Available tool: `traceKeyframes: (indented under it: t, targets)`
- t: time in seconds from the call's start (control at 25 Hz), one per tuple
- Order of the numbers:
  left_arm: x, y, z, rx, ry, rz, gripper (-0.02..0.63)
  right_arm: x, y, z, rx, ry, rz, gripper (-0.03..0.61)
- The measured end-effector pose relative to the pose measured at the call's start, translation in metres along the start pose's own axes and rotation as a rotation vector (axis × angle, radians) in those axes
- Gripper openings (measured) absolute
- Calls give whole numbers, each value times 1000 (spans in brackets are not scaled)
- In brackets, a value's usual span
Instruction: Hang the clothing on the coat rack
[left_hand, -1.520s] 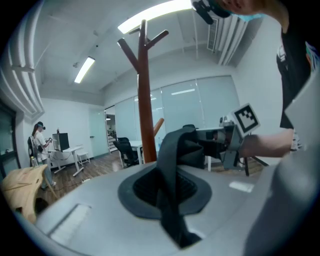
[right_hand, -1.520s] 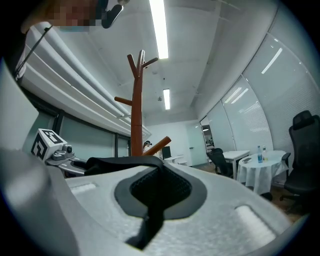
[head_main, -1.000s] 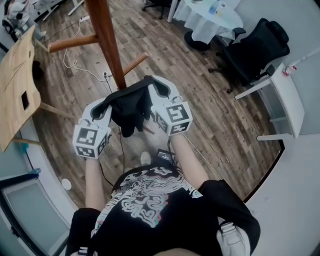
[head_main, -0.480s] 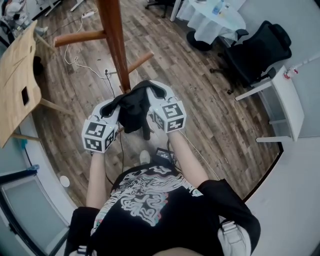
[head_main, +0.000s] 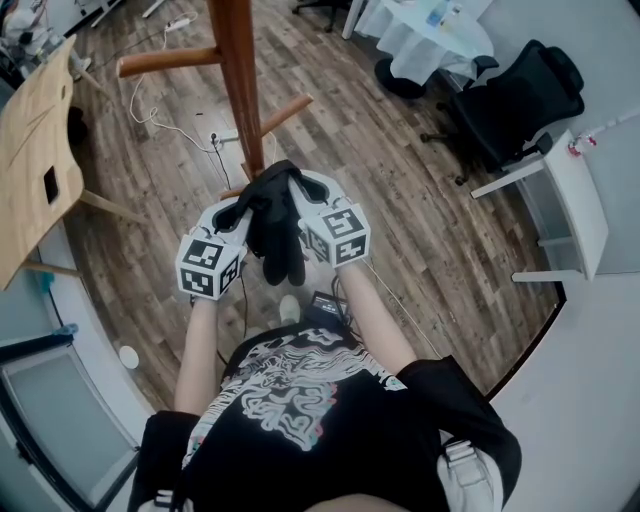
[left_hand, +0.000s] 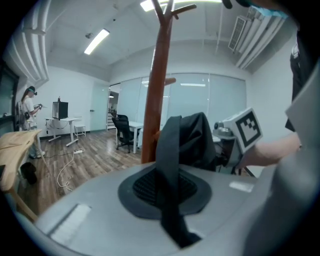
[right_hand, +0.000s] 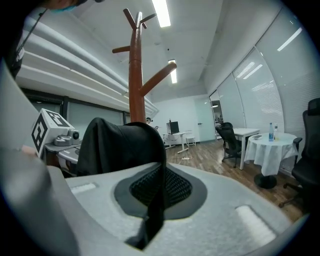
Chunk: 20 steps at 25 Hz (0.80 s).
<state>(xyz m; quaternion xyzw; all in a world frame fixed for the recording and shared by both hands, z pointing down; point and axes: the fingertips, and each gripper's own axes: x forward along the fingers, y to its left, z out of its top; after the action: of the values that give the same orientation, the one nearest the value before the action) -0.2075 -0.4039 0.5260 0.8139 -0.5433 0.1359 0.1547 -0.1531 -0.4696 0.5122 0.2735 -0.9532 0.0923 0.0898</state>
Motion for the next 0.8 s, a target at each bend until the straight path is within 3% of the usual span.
traceKeyframes:
  t: [0.16, 0.52, 0.68, 0.8]
  targets:
    - [0, -6, -2, -6, 1, -8, 9, -7, 5, 0, 16, -6, 20, 43]
    - [-4, -7, -4, 6, -13, 46, 25, -25, 7, -1, 6, -21, 3, 49]
    - [-10, 1, 4, -13, -56, 87, 163, -27, 5, 0, -21, -19, -12, 49]
    - [-14, 5, 5, -31, -61, 101, 195, -29, 9, 1, -44, -19, -20, 51]
